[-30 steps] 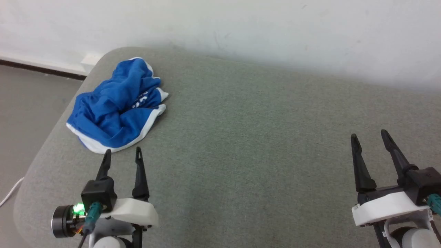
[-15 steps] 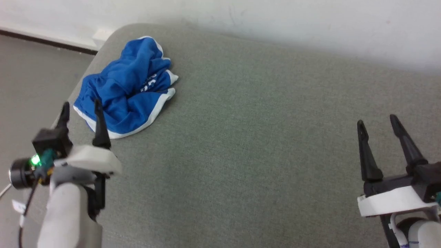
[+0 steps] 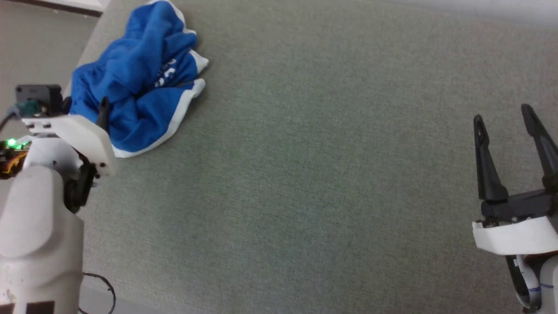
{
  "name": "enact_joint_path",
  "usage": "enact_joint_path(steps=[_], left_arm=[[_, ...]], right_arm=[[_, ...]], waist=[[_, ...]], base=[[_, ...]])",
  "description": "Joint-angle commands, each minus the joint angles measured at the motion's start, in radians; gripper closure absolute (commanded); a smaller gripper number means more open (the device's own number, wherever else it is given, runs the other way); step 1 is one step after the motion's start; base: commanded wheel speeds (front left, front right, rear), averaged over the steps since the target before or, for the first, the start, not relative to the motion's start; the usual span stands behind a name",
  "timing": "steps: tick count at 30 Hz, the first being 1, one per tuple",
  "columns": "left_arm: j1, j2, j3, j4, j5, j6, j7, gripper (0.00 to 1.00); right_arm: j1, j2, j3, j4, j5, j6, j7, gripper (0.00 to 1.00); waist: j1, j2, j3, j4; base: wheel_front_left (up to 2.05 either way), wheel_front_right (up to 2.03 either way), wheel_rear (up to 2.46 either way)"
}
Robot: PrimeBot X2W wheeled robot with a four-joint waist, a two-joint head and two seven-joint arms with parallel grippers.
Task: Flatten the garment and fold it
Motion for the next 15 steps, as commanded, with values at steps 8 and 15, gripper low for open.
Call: enact_joint_path(steps=[8,15], left_arm=[[-0.141,0.056,-0.04,0.158,-0.09,-0.029,0.227,0.0],[-0.18,0.084,-0.14,0.236,-0.167,-0.038,0.401,0.0]], right_arm=[[-0.073,-0.039,0.004,-0.048,-0.015,-0.002,-0.025,0.0],[-0.097,-0.048,0.009,-0.066,-0.021,-0.002,-0.04,0.0]], waist=[[-0.0003,0.0001,0.158,-0.047],[-0.0003,0.0001,0.214,-0.05]], base=[[0.0,0.0,0.0],[0.0,0.0,0.0]])
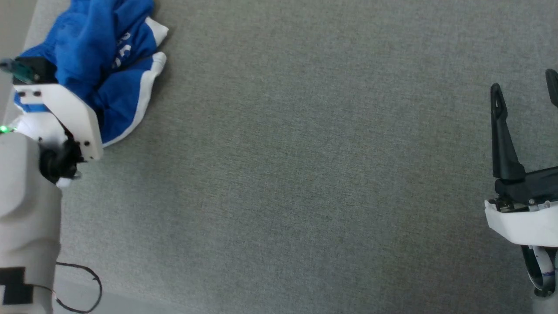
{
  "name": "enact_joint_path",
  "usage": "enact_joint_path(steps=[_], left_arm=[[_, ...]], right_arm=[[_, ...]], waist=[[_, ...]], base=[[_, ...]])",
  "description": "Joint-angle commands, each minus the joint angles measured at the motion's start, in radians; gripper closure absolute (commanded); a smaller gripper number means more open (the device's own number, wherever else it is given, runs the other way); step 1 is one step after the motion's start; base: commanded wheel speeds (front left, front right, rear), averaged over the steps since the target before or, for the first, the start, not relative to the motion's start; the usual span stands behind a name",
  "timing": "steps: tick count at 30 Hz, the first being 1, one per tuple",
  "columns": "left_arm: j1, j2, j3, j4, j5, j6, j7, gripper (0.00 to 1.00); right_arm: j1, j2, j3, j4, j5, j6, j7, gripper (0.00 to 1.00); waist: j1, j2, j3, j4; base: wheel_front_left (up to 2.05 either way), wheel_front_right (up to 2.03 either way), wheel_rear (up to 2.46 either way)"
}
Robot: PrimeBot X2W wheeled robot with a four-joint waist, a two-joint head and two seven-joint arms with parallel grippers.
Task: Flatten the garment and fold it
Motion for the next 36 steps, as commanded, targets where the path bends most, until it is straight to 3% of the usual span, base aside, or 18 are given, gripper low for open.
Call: enact_joint_path(steps=[1,2,3,4,11,20,28,36], left_arm=[[-0.01,-0.001,-0.032,0.038,-0.037,-0.01,0.035,0.0],[-0.014,0.004,-0.049,0.039,-0.055,-0.012,0.047,0.4],[-0.019,0.014,-0.065,0.038,-0.072,-0.013,0.054,0.87],[-0.024,0.027,-0.082,0.036,-0.087,-0.014,0.061,1.0],[-0.115,0.164,-0.172,-0.025,-0.142,-0.021,-0.015,1.0],[-0.277,0.241,-0.427,-0.21,-0.217,-0.031,-0.048,1.0],[-0.356,0.176,-0.629,-0.377,-0.291,-0.032,-0.069,1.0],[-0.406,0.078,-0.782,-0.43,-0.338,-0.032,-0.133,1.0]], right_arm=[[-0.019,-0.005,0.004,-0.011,-0.013,-0.002,-0.013,0.0],[-0.02,-0.005,0.005,-0.01,-0.014,-0.002,-0.015,0.0],[-0.021,-0.004,0.007,-0.008,-0.014,-0.002,-0.017,0.0],[-0.023,-0.002,0.009,-0.007,-0.014,-0.002,-0.019,0.0],[-0.025,0.032,0.02,0.003,-0.015,-0.002,-0.034,0.0],[0.042,0.106,-0.025,0.01,-0.014,-0.002,-0.052,0.0],[0.083,0.138,-0.042,0.013,-0.008,-0.002,-0.055,0.0],[0.103,0.141,-0.047,0.019,0.025,-0.002,-0.055,0.0]], waist=[[0.0,0.0,0.034,-0.007],[0.0,0.0,0.033,-0.005],[0.0,0.0,0.031,-0.002],[0.0,0.0,0.025,0.001],[0.0,0.0,-0.066,0.009],[0.0,0.0,-0.235,-0.018],[0.0,0.0,-0.347,-0.153],[0.0,0.0,-0.365,-0.293]], base=[[0.0,0.0,0.0],[0.0,0.0,0.0],[0.0,0.0,0.0],[0.0,0.0,0.0],[0.0,0.0,0.0],[0.0,0.0,0.0],[0.0,0.0,0.0],[0.0,0.0,0.0]])
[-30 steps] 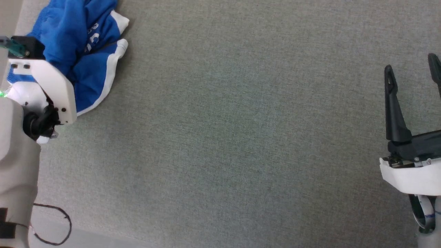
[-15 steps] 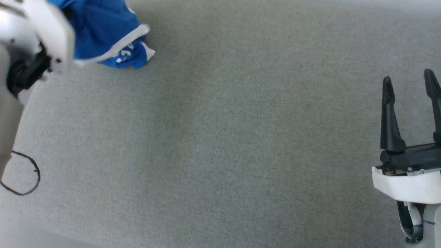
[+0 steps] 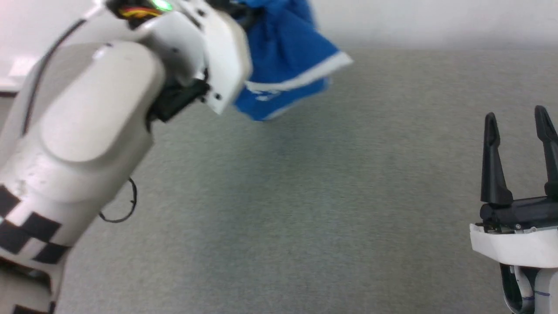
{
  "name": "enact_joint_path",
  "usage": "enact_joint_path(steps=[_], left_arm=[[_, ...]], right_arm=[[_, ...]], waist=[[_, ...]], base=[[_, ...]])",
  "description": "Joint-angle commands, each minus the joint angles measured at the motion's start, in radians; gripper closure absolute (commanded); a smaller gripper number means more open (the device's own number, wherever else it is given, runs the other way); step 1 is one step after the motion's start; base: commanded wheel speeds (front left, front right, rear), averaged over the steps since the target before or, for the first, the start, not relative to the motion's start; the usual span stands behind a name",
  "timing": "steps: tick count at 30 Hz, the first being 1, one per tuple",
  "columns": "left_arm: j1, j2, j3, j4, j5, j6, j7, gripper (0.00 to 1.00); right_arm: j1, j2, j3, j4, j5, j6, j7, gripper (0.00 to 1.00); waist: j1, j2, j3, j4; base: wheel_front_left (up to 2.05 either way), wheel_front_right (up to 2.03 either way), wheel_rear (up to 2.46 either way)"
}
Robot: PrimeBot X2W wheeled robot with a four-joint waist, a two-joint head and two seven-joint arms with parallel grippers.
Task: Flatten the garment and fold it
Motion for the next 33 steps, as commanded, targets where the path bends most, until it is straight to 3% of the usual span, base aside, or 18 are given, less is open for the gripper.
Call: enact_joint_path(steps=[1,7,16,24,25,26,29,33], left_arm=[[-0.012,-0.02,-0.019,-0.001,-0.014,-0.006,-0.015,1.0],[0.054,-0.115,-0.145,0.025,-0.046,-0.006,-0.088,1.0],[0.307,-0.238,-0.382,0.161,-0.088,-0.006,-0.171,1.0],[0.448,-0.293,-0.426,0.231,-0.071,-0.006,-0.166,1.0],[0.455,-0.296,-0.427,0.242,-0.064,-0.006,-0.19,0.61],[0.459,-0.301,-0.422,0.251,-0.06,-0.006,-0.23,0.0],[0.461,-0.314,-0.379,0.262,-0.04,0.026,-0.379,0.0],[0.461,-0.309,-0.304,0.233,-0.006,0.116,-0.583,0.0]], right_arm=[[0.011,0.003,-0.005,0.002,0.01,-0.002,-0.005,0.0],[0.009,0.003,-0.027,0.001,0.029,-0.002,-0.005,0.0],[0.006,0.003,-0.047,0.0,0.036,-0.002,-0.005,0.0],[0.006,0.003,-0.038,0.013,0.032,-0.002,-0.005,0.0],[0.01,0.003,-0.037,0.015,0.032,-0.002,-0.005,0.0],[0.014,0.003,-0.037,0.017,0.032,-0.002,-0.005,0.0],[0.033,0.003,-0.033,0.02,0.03,-0.002,-0.005,0.0],[0.066,0.003,-0.032,0.019,0.024,-0.002,-0.005,0.0]], waist=[[0.0002,0.0,-0.041,-0.131],[0.0002,0.0,-0.013,-0.2],[0.0002,0.0,0.013,-0.223],[0.0002,0.0,-0.004,-0.199],[0.0002,0.0,-0.014,-0.195],[0.0002,0.0,-0.025,-0.19],[0.0002,0.0,-0.059,-0.175],[0.0002,0.0,-0.099,-0.147]], base=[[0.0,0.0,0.0],[0.0,0.0,0.0],[0.0,0.0,0.0],[0.0,0.0,0.0],[0.0,0.0,0.0],[0.0,0.0,0.0],[0.0,0.0,0.0],[0.0,0.0,0.0]])
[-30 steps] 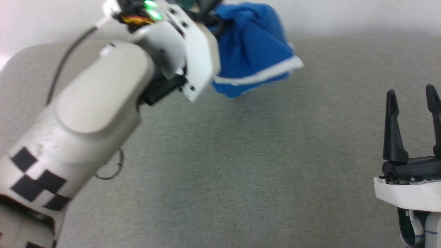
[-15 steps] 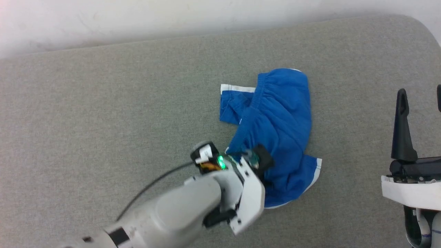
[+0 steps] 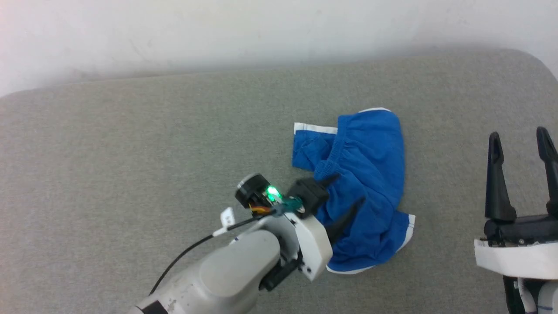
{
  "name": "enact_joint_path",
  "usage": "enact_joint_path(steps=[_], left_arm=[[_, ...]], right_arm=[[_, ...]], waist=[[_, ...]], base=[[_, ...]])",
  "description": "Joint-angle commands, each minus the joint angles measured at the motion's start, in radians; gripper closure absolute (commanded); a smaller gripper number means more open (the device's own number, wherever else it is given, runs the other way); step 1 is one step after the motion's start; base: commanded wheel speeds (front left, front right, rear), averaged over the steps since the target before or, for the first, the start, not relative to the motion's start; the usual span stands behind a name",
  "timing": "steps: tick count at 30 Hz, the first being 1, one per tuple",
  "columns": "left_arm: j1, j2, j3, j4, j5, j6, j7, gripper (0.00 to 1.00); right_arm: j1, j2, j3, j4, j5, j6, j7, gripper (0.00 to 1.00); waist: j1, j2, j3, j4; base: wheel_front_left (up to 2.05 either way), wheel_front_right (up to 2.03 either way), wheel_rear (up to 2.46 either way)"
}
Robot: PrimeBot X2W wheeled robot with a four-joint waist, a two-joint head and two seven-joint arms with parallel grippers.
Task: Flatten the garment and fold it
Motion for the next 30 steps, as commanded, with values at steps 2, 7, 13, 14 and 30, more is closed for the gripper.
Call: enact_joint_path(steps=[2,7,13,14,30], left_arm=[[0.011,0.017,0.058,-0.031,0.022,0.071,-0.091,0.0],[0.067,0.078,0.221,-0.18,0.12,0.254,-0.129,0.0],[0.263,0.147,0.496,-0.436,0.321,0.464,-0.13,0.0],[0.299,0.151,0.536,-0.467,0.343,0.486,-0.13,0.0],[0.747,0.035,0.91,-0.603,0.503,0.336,-0.13,0.0]], right_arm=[[0.026,0.003,-0.001,0.004,-0.004,-0.002,-0.005,0.0],[0.052,0.003,-0.005,0.006,-0.002,-0.002,-0.005,0.0],[0.066,0.003,-0.018,0.018,0.029,-0.002,-0.005,0.0],[0.068,0.003,-0.022,0.022,0.038,-0.002,-0.005,0.0],[0.143,0.003,-0.009,0.089,0.114,-0.002,-0.005,0.0]], waist=[[0.0001,-0.0001,-0.05,0.045],[0.0001,-0.0001,-0.074,0.076],[0.0001,-0.0001,-0.085,0.099],[0.0001,-0.0001,-0.087,0.102],[0.0001,-0.0001,-0.099,0.098]], base=[[0.0,0.0,0.0],[0.0,0.0,0.0],[0.0,0.0,0.0],[0.0,0.0,0.0],[0.0,0.0,0.0]])
